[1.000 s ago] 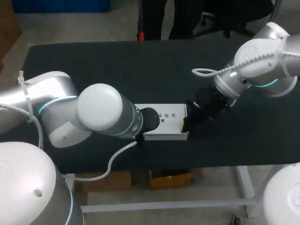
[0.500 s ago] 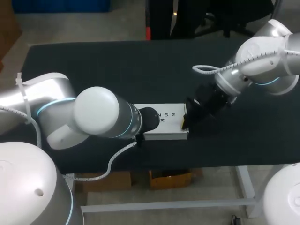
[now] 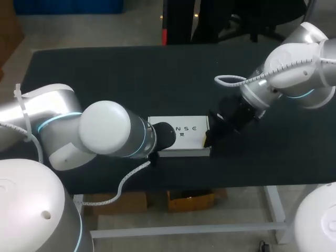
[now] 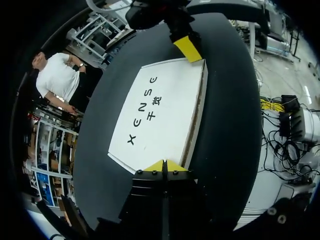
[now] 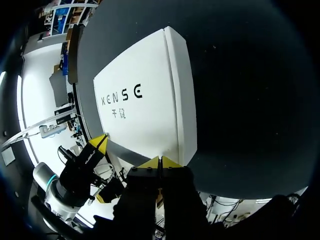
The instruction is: Assemble the packaging by folding the flat box into shape, placing the metal phone stand inside, and closing the box properly
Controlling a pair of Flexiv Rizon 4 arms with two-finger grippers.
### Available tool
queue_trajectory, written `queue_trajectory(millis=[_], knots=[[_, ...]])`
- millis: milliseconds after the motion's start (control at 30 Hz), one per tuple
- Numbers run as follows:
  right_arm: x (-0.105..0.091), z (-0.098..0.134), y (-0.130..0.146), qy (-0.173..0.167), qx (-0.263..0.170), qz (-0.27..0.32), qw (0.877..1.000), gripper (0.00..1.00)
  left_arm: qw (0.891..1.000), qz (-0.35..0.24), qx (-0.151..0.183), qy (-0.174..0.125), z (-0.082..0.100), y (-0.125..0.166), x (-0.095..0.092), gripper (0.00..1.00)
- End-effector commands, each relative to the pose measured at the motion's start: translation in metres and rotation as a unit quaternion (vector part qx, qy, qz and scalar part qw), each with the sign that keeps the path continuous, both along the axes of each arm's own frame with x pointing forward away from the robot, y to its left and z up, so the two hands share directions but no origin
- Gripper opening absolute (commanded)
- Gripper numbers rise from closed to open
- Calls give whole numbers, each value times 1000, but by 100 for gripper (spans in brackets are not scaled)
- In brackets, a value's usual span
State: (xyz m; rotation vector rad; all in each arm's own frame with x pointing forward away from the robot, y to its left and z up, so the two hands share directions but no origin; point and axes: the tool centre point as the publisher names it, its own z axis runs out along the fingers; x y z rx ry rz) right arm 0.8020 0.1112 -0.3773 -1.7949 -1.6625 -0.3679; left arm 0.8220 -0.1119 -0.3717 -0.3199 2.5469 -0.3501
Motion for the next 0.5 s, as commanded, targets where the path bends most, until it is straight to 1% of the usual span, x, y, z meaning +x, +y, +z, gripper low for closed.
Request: queue_trajectory(millis=[33,133,167,333,467,500], knots=[[7,-9,3,12,4,5,1000,0,1000,1,-1,1,-9,-4,5,0],[7,-9,3,12,5,5,1000,0,1000,3,-3,-1,-6,-2,4,0],[6,-1,0,3,8,3,1000,0,1000,5,-8,-9,3,0,1,0],[3,28,-11,-32,14,-5,999,0,999,9,-12,-29,30,-2,-9,0],[2,50,-24,-67,20,-10,998,0,999,19,-7,-30,47,-4,-24,0],[2,55,-28,-78,22,-10,997,0,999,21,-6,-27,51,-5,-28,16]])
